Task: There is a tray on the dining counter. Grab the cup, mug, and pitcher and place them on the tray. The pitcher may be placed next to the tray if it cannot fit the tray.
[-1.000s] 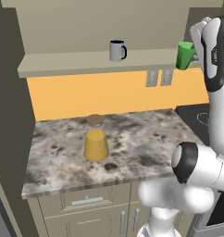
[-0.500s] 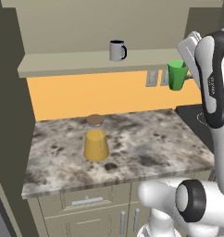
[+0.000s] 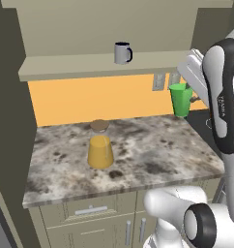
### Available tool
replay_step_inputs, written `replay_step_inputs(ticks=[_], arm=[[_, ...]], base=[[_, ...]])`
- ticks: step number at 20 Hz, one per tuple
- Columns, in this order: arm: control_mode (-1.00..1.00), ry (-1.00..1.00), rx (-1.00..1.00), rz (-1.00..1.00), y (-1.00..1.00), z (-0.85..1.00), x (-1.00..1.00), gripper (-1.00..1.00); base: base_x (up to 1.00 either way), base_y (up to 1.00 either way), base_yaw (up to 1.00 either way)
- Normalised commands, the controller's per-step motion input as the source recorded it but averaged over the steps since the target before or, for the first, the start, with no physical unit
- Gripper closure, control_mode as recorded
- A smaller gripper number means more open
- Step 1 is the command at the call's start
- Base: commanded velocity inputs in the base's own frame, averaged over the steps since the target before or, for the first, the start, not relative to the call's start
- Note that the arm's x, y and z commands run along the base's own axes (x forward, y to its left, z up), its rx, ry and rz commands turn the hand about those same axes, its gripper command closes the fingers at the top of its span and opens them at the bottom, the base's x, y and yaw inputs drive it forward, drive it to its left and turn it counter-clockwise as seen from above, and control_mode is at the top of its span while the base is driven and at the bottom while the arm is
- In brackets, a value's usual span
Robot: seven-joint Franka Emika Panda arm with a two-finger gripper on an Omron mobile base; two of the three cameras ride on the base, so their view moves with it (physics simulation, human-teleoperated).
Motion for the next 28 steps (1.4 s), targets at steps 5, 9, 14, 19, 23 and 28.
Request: replay_step_inputs(ticks=[5, 9, 14, 19, 23, 28], arm=[[-1.0, 0.05, 0.01, 0.01, 0.07, -0.25, -0.13, 1.0], [-1.0, 0.0, 0.02, 0.0, 0.0, -0.21, 0.0, 1.0], [-1.0, 0.0, 0.07, 0.0, -0.01, -0.3, 0.0, 1.0], [-1.0, 0.0, 0.05, 0.0, 0.0, -0.39, 0.0, 1.0], [-1.0, 0.0, 0.0, 0.0, 0.0, -0.33, 0.0, 1.0], [1.0, 0.0, 0.0, 0.0, 0.0, -0.12, 0.0, 1.0]], base=[[0.0, 0.0, 0.0], [0.0, 0.0, 0.0], [0.0, 0.0, 0.0], [0.0, 0.0, 0.0], [0.0, 0.0, 0.0], [-0.01, 0.0, 0.0]])
